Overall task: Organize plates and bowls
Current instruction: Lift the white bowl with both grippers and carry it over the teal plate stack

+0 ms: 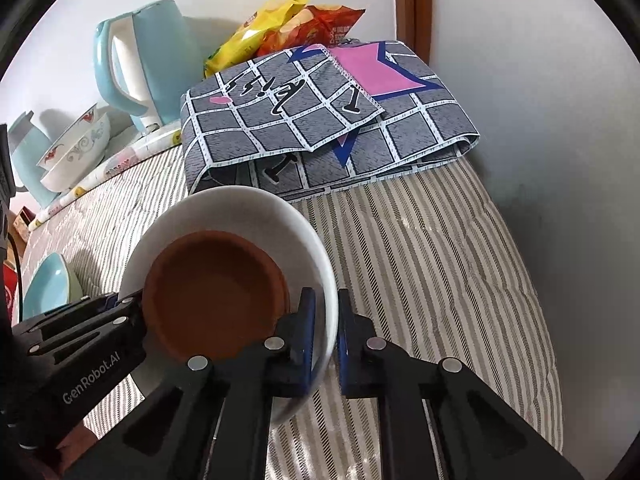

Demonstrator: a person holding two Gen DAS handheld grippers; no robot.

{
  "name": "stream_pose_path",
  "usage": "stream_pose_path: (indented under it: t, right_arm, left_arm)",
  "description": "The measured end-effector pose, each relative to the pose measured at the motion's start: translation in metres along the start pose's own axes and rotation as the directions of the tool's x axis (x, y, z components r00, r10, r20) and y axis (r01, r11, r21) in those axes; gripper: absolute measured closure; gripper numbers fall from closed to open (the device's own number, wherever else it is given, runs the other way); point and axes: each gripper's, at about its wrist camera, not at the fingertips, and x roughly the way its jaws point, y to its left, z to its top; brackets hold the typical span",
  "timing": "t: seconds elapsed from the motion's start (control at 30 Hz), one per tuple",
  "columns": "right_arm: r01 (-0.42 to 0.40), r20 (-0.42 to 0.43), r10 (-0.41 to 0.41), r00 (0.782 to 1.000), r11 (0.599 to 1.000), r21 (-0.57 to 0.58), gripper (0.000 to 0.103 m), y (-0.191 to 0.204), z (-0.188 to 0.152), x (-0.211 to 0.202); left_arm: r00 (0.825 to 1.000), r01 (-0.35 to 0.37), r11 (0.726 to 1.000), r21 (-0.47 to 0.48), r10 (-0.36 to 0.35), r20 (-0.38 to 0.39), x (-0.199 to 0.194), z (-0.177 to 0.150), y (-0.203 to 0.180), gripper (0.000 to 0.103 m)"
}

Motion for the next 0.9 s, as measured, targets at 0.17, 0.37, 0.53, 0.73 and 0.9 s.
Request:
stream_pose_path:
  t: [0.17,0.37,0.53,0.73,0.9]
  right_arm:
    - [-0.006,0.005,0.006,1.000,1.000,0.021,0.094,0.003,-0.008,-0.007]
    - [-0.016,0.027,0.015,1.000,1.000,0.023,0.094,0.011,-0.015,-0.021]
    - [-0.020,0.035,0.020,0.999,1.000,0.008,0.094,0.023,-0.018,-0.031]
    - [-0.026,0.052,0.026,0.998,1.000,-0.012,0.095,0.042,-0.024,-0.042]
    - [-0.023,0.057,0.025,0.998,0.999,-0.032,0.095,0.058,-0.026,-0.048]
  left_arm:
    - [1.000,-0.006,1.000,-0.010,0.006,0.009,-0.011,-0.008,0.005,0.093]
    - [1.000,-0.008,1.000,-0.019,0.009,0.028,-0.027,-0.014,0.010,0.093]
    - [0.999,-0.007,0.999,-0.038,0.009,0.044,-0.042,-0.019,0.020,0.093]
    - [0.998,-0.009,0.999,-0.051,0.012,0.061,-0.058,-0.027,0.036,0.093]
    - [0.997,-0.008,0.998,-0.063,0.012,0.072,-0.068,-0.029,0.049,0.093]
